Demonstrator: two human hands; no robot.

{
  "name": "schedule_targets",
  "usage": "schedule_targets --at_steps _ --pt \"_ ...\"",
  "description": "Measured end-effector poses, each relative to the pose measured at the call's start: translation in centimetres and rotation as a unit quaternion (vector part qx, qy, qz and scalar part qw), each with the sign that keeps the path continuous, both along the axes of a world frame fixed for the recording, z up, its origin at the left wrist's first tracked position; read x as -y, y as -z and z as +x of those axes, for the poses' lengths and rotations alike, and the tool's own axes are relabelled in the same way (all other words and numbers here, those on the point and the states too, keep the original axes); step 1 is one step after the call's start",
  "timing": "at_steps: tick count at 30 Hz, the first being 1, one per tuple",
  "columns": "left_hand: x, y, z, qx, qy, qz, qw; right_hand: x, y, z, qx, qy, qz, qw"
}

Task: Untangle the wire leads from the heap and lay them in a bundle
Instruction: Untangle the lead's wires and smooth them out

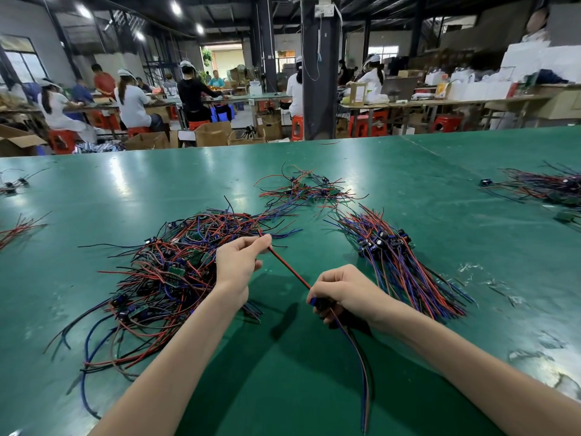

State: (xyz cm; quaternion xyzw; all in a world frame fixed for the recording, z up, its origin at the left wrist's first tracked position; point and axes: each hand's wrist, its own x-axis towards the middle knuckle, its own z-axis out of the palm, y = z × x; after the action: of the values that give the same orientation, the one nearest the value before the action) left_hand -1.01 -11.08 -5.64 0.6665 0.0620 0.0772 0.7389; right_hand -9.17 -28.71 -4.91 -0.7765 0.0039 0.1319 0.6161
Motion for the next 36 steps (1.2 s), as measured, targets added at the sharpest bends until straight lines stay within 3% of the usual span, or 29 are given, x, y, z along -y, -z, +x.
schedule_targets --at_steps 17,23,36 --pt "0.14 -0.45 -0.39 0.01 0.002 -0.072 0.997 -0.02 0.1 0.08 0.008 -0.013 -0.011 1.0" --pt "0.38 -0.42 -0.85 0.037 0.035 -0.064 0.997 -0.07 0.08 0.14 0.015 -0.014 -0.013 1.0" --pt "0.54 -0.59 -0.97 0.017 0.011 -0.081 0.997 0.23 0.09 0.21 0.009 -0.021 0.018 1.0"
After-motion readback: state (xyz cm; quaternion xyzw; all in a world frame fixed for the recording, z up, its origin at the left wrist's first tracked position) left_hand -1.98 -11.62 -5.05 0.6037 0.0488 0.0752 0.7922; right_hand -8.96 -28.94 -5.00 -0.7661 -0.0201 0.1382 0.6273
